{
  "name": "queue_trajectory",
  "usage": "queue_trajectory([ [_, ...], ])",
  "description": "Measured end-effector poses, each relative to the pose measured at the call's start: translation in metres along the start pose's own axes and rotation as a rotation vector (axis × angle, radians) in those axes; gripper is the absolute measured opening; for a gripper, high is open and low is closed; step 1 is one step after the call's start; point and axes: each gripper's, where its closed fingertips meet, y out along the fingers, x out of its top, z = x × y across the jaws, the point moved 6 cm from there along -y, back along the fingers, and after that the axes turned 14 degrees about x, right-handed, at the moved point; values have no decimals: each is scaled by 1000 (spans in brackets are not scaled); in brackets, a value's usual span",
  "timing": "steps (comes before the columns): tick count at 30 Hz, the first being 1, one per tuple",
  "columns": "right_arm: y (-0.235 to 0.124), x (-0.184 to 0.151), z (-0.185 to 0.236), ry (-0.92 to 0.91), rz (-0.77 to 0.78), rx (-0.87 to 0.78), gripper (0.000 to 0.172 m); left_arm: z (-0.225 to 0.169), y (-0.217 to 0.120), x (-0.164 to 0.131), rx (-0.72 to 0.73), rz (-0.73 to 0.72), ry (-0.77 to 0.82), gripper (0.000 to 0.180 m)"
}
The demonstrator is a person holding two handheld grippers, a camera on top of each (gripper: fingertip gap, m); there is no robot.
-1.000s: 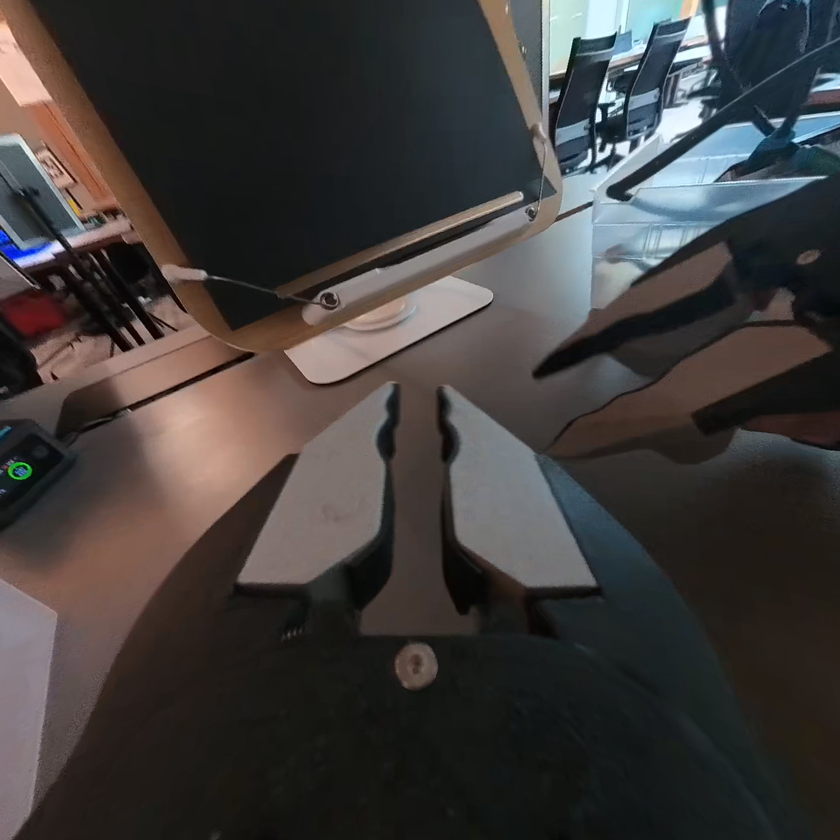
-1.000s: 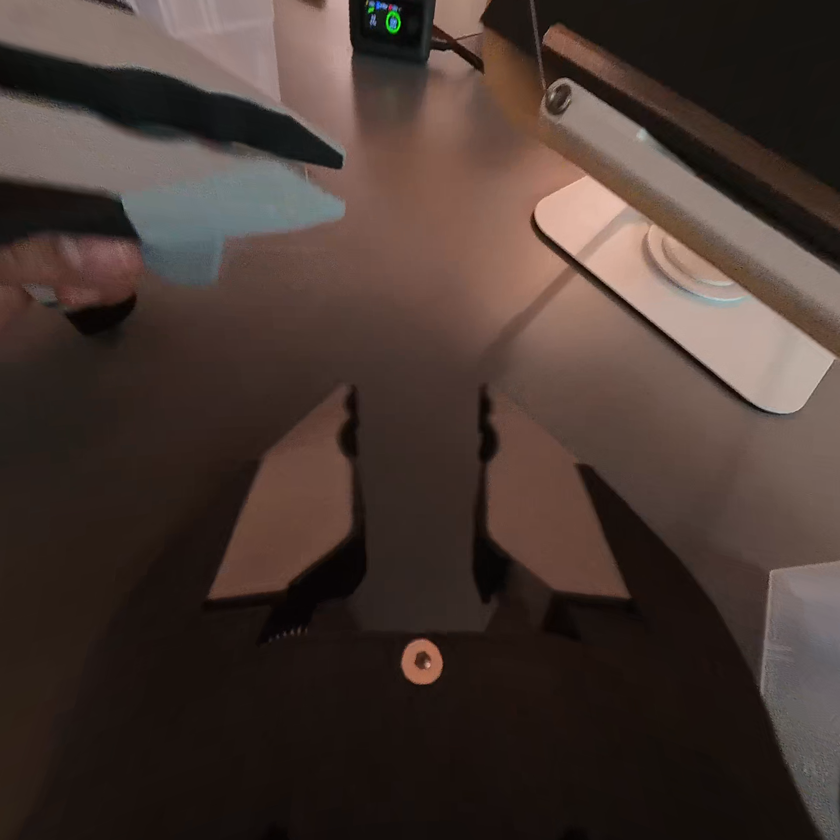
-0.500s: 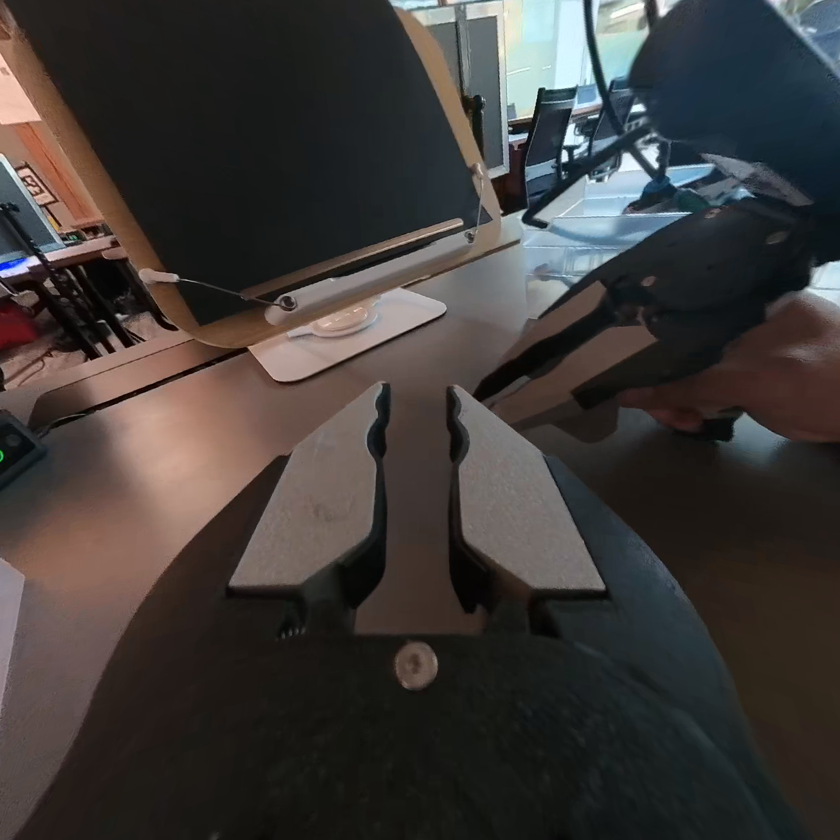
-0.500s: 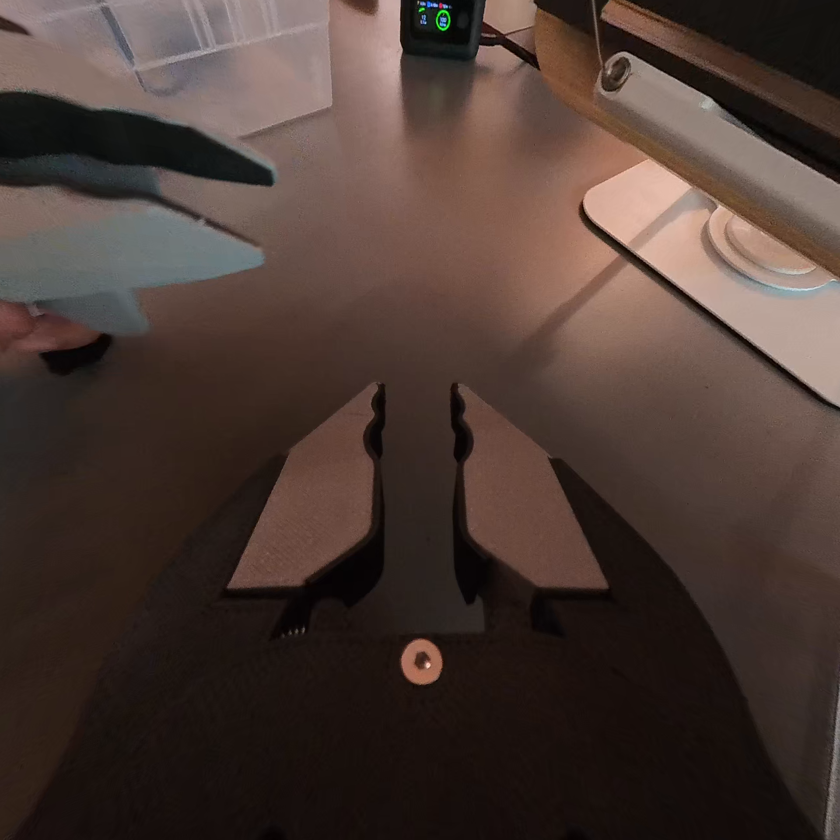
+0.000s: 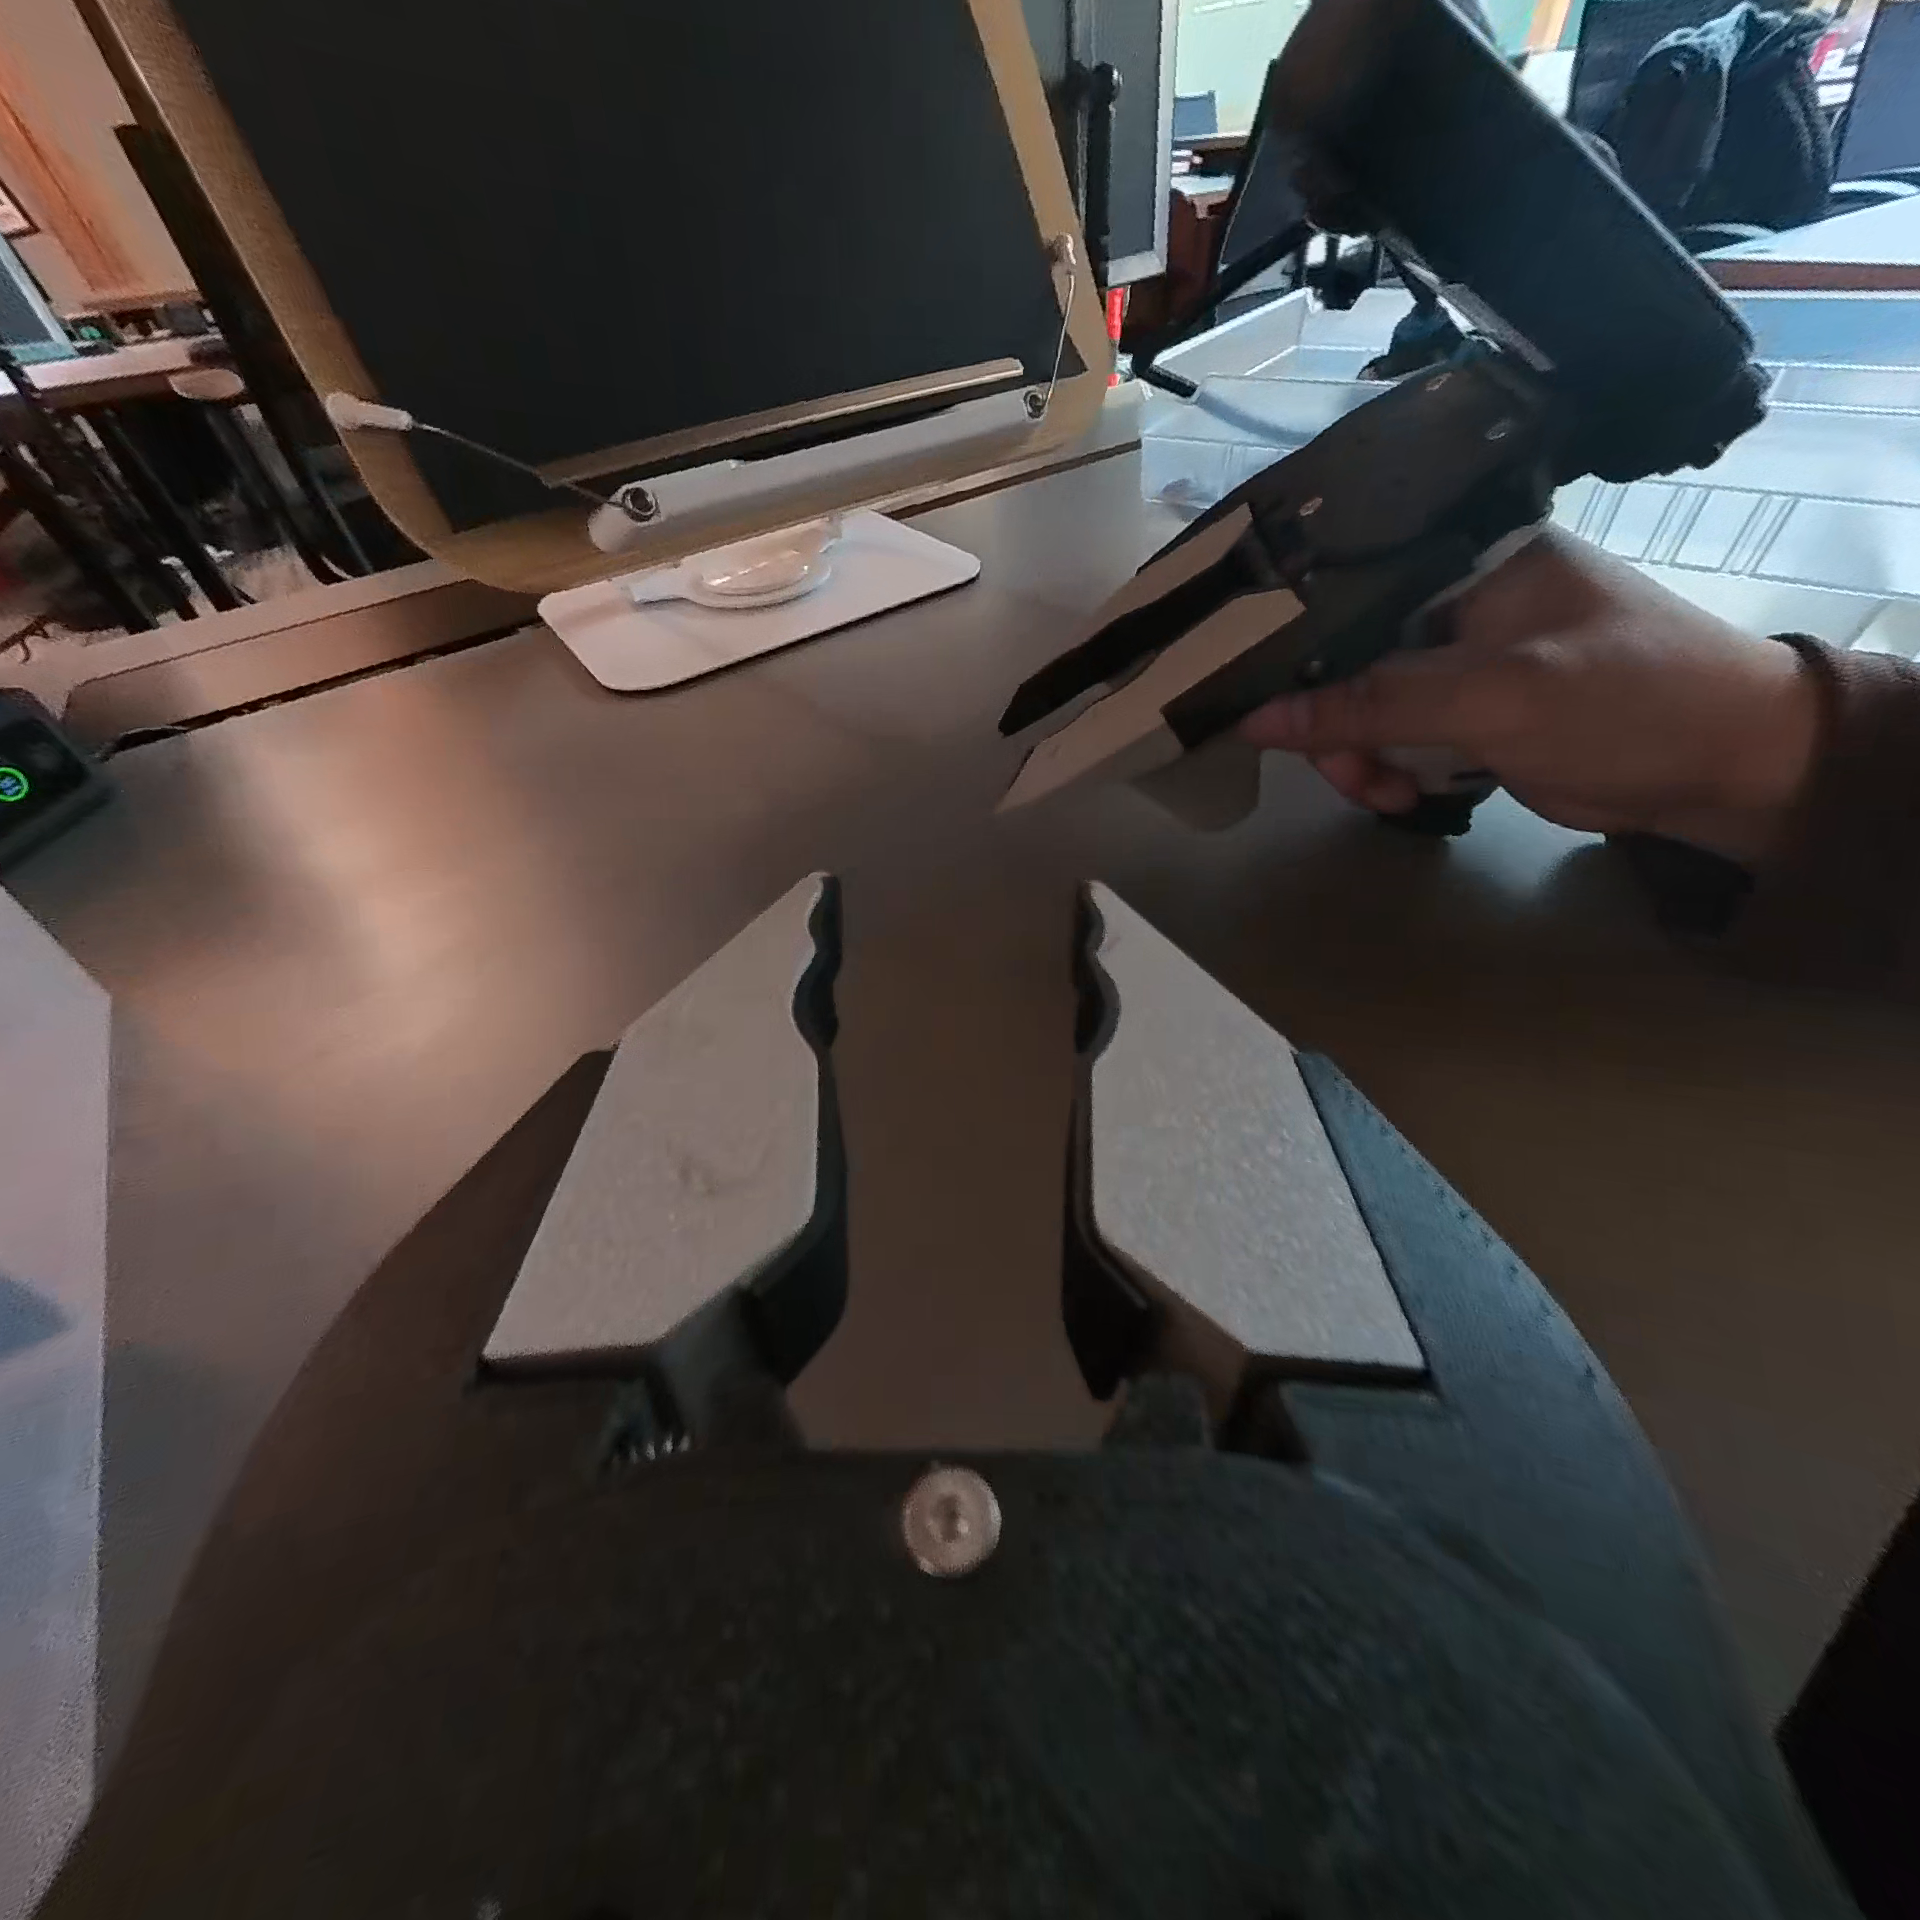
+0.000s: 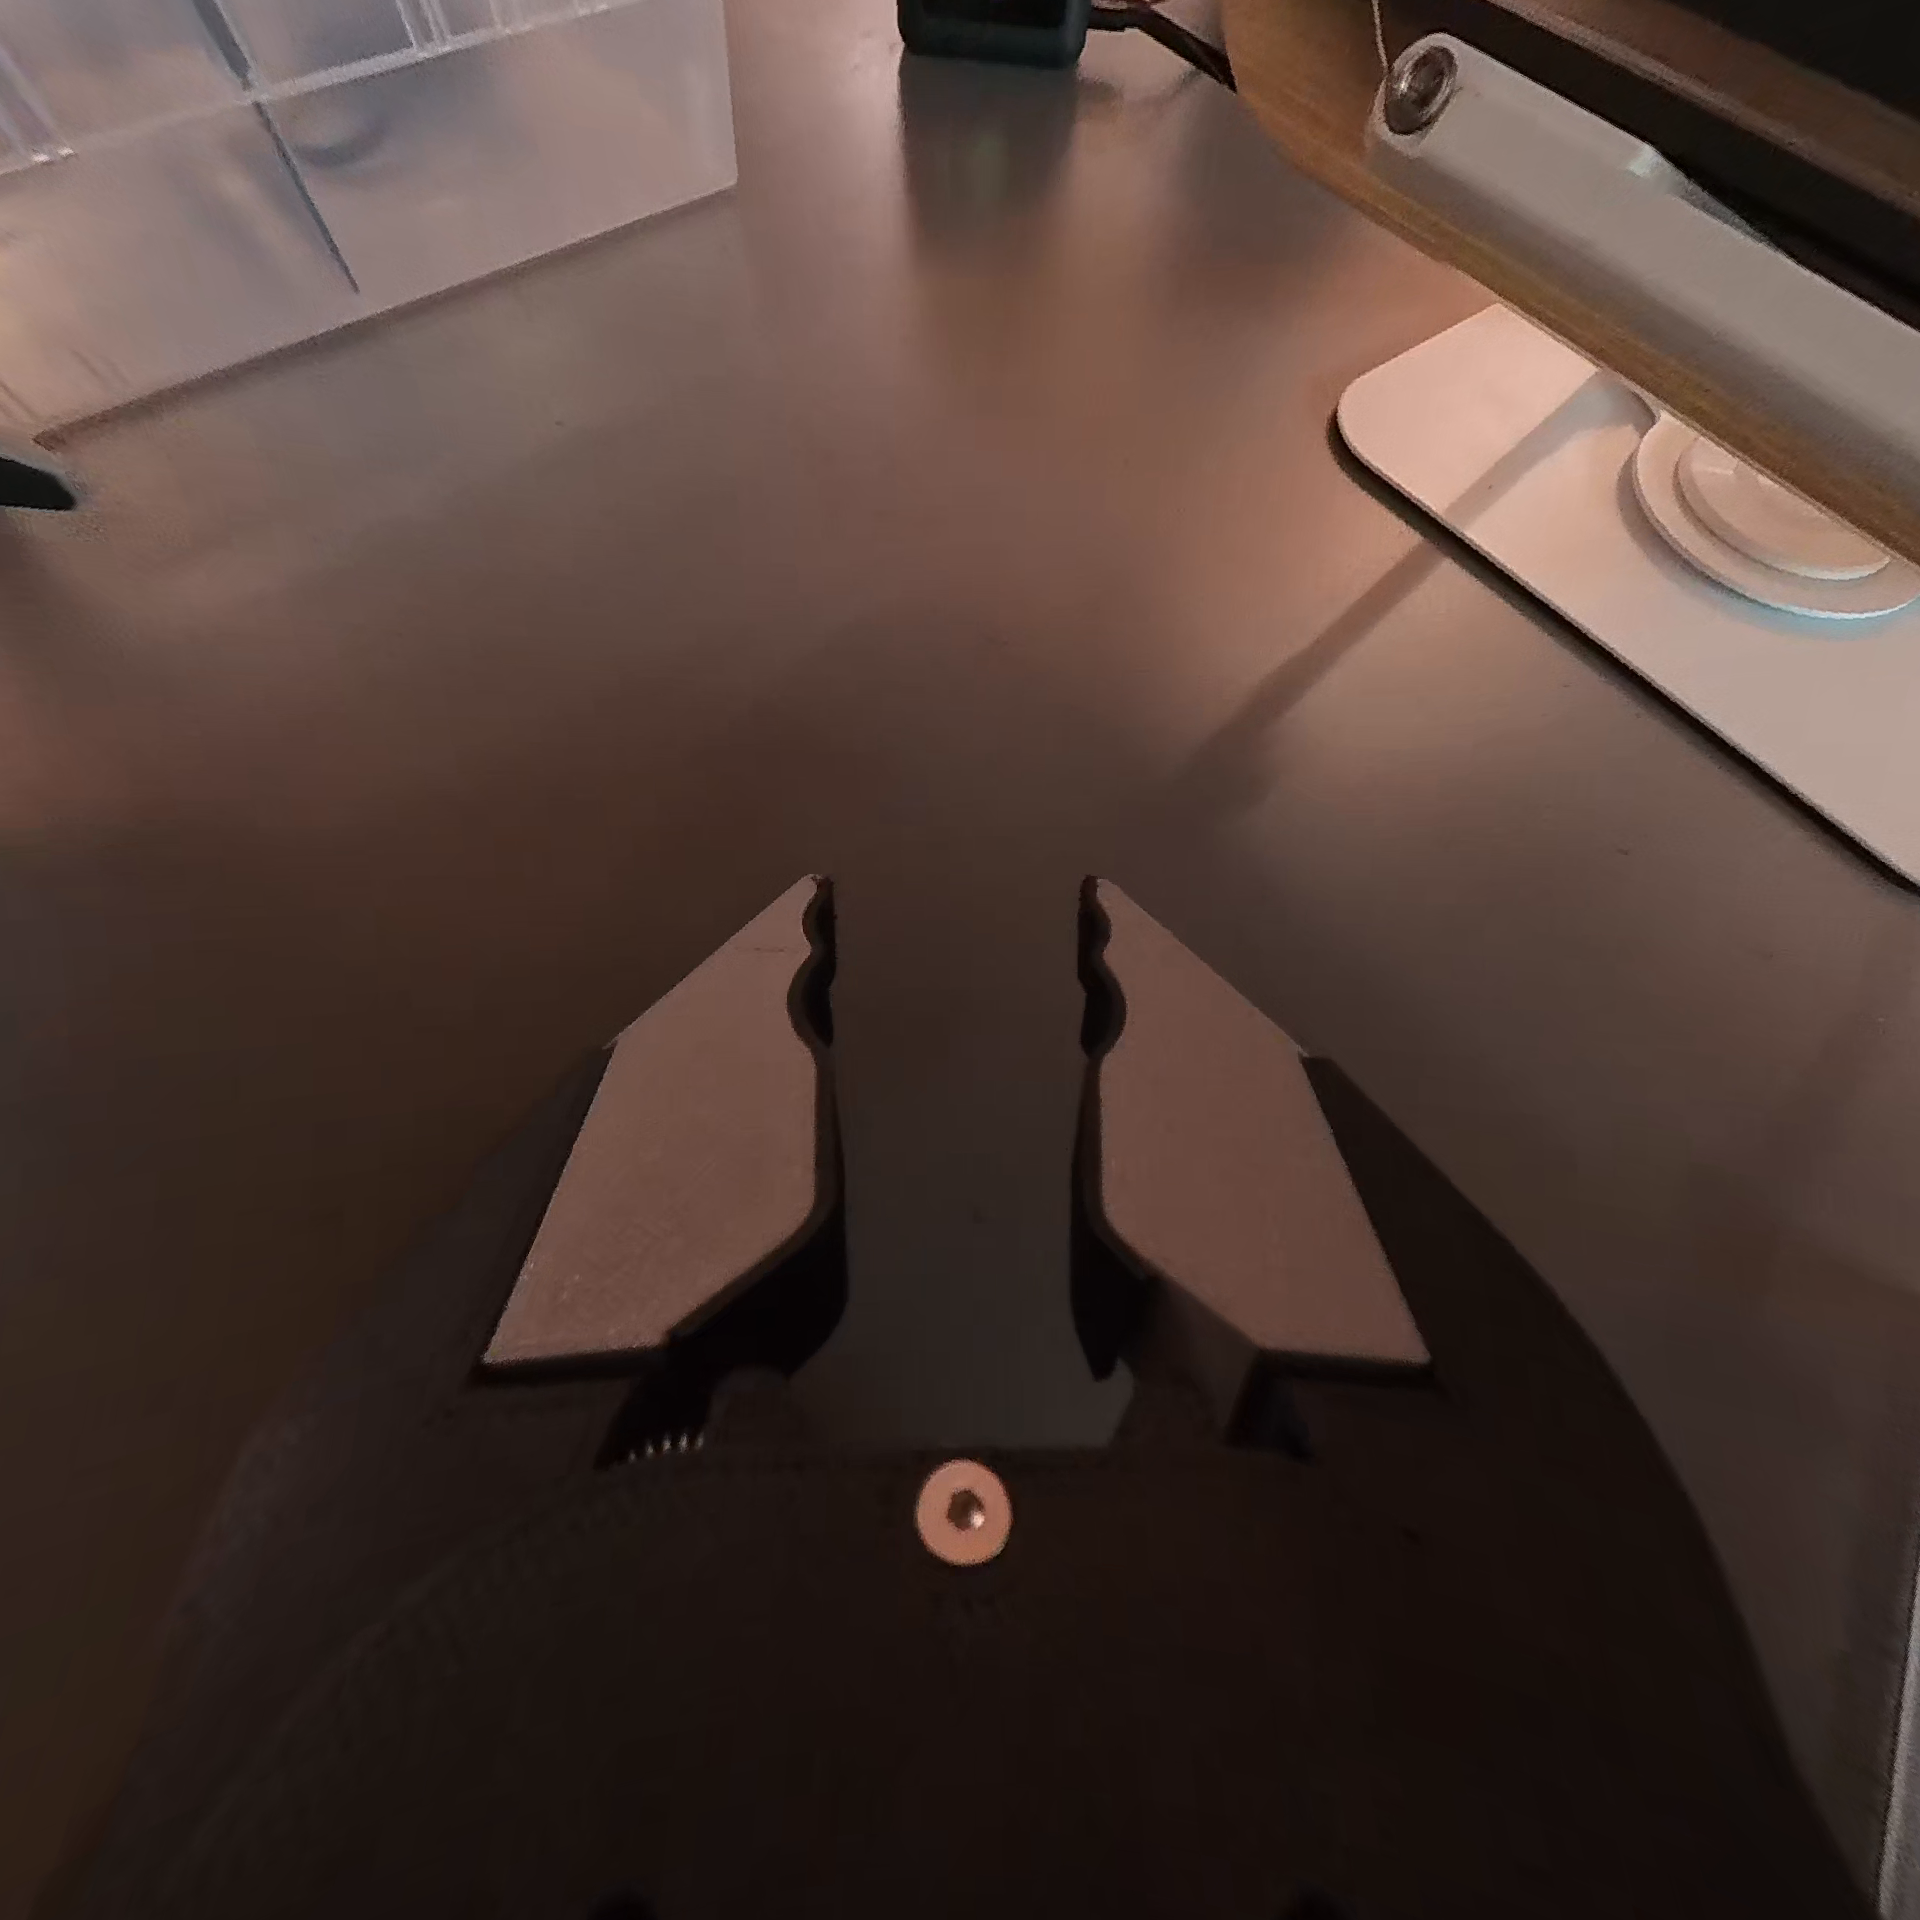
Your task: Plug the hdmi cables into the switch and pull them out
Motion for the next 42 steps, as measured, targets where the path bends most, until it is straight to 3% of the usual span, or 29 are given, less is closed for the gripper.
queue_trajectory([
  [5, 1, 0, 1, -18, 11, -12, 43, -6, -13, -6, -28, 55, 27, 55],
  [10, 1, 0, 1, -7, 9, -6, 42, 9, -33, 4, -88, 157, -41, 52],
  [15, 3, -1, 2, -19, 27, -9, 41, 55, -68, 54, -27, 68, -48, 51],
  [19, 3, -1, 2, -22, 32, -11, 40, 122, -83, 72, 165, 82, -20, 51],
  [22, 3, -1, 2, -18, 27, -11, 39, 170, -83, 60, 279, 171, -36, 52],
  [25, 2, -1, 2, -18, 25, -13, 39, 192, -76, 45, 290, 242, -90, 51],
  [33, 3, -2, 2, -16, 28, -8, 38, 187, -78, 13, 91, 415, -31, 52],
  [42, 5, -3, 4, -38, 58, -12, 36, 185, -80, -20, 41, 558, 52, 50],
])
